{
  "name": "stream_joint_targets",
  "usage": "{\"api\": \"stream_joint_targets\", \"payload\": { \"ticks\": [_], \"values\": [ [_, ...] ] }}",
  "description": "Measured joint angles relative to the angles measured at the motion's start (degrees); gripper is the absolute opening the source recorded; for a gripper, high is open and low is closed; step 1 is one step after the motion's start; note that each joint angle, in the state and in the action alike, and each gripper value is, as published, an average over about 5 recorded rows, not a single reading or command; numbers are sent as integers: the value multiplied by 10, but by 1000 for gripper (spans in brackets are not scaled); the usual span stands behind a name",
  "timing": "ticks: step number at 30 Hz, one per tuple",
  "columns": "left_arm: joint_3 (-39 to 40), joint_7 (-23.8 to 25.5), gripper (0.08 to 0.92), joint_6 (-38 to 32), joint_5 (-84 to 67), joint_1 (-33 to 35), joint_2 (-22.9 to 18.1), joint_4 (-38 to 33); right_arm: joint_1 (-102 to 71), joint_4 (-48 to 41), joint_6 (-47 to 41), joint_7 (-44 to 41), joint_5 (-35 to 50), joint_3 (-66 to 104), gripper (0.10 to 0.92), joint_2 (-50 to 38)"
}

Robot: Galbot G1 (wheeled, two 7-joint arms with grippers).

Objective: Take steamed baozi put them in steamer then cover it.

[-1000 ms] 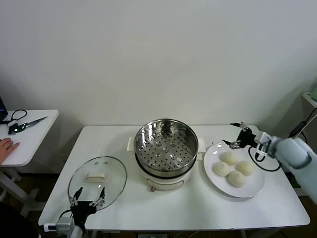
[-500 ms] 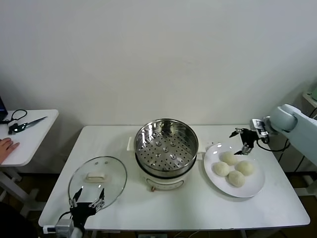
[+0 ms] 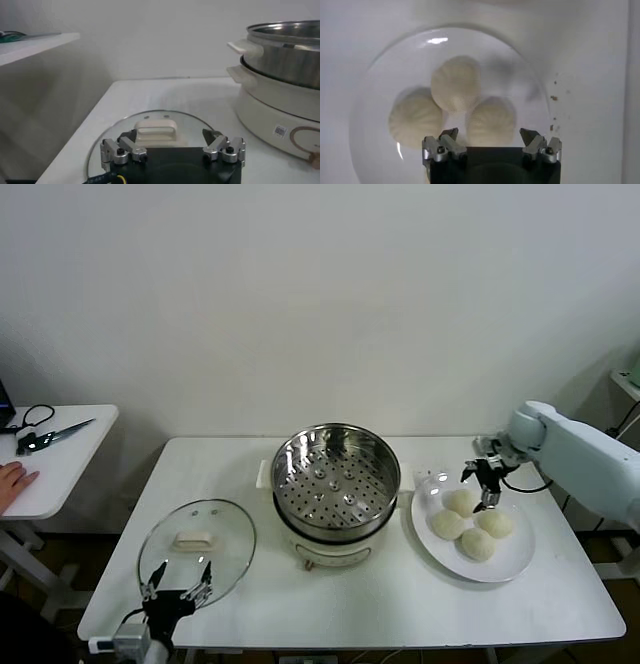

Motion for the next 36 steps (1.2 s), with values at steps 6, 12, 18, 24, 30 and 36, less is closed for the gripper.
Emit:
{"api": "stream_joint_targets", "payload": {
  "ticks": [6,12,18,24,30,36],
  "values": [
    [0,0,823,1,0,-1,0,3,-19,-35,2,7,-22,22,811,22],
    [-1,0,823,1,0,-1,3,5,-27,-47,1,13,-28,38,702,32],
    [-1,-1,823,0,1,0,4,5,-26,-44,3,11,-25,40,655,33],
    [0,-1,823,-1,1,3,4,0,8,-13,18,5,-10,19,640,22],
    [2,-1,823,-1,4,4,4,-4,124,49,61,-2,31,-61,641,15],
    [4,-1,823,1,5,2,4,-6,271,141,145,-3,73,-153,621,32]
  ]
}}
